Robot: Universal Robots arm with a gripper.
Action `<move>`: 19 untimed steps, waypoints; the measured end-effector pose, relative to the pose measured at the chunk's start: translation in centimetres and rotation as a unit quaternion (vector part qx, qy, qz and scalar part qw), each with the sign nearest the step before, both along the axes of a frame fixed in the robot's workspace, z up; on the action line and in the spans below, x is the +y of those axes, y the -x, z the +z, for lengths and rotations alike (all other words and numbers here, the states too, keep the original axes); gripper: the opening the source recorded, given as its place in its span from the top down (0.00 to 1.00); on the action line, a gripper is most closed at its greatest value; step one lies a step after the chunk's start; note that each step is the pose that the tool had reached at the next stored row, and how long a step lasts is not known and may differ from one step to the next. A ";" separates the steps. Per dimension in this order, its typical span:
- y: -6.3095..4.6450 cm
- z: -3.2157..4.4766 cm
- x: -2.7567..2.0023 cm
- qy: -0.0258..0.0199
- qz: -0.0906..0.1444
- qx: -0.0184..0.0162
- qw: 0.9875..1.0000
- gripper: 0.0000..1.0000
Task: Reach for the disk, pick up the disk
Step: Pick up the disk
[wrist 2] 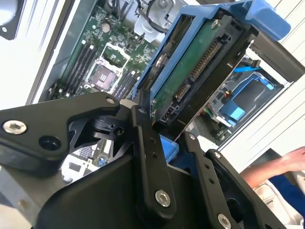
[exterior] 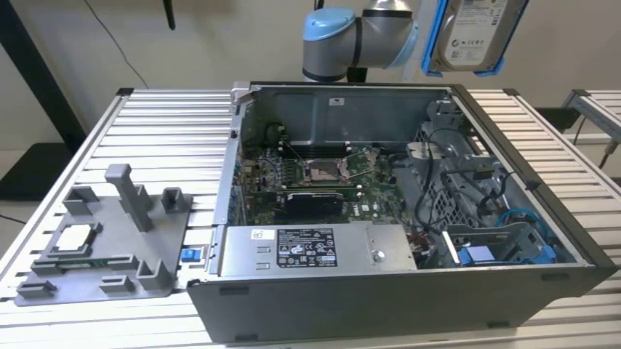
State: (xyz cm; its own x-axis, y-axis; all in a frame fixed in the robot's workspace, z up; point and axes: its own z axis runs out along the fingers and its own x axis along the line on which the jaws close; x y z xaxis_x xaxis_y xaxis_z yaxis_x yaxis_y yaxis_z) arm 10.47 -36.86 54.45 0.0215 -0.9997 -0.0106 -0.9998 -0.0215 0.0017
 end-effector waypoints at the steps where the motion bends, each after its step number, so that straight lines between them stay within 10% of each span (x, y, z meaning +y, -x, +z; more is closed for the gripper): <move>1: 0.0 0.01 -0.07 0.000 0.000 0.000 1.000 1.00; 19: 0.0 0.01 -0.86 0.000 0.000 0.000 1.000 1.00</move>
State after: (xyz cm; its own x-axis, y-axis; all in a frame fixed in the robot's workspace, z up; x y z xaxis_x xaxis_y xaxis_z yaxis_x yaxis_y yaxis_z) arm 10.47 -37.71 54.46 0.0214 -0.9997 -0.0103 -0.9998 -0.0214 0.0017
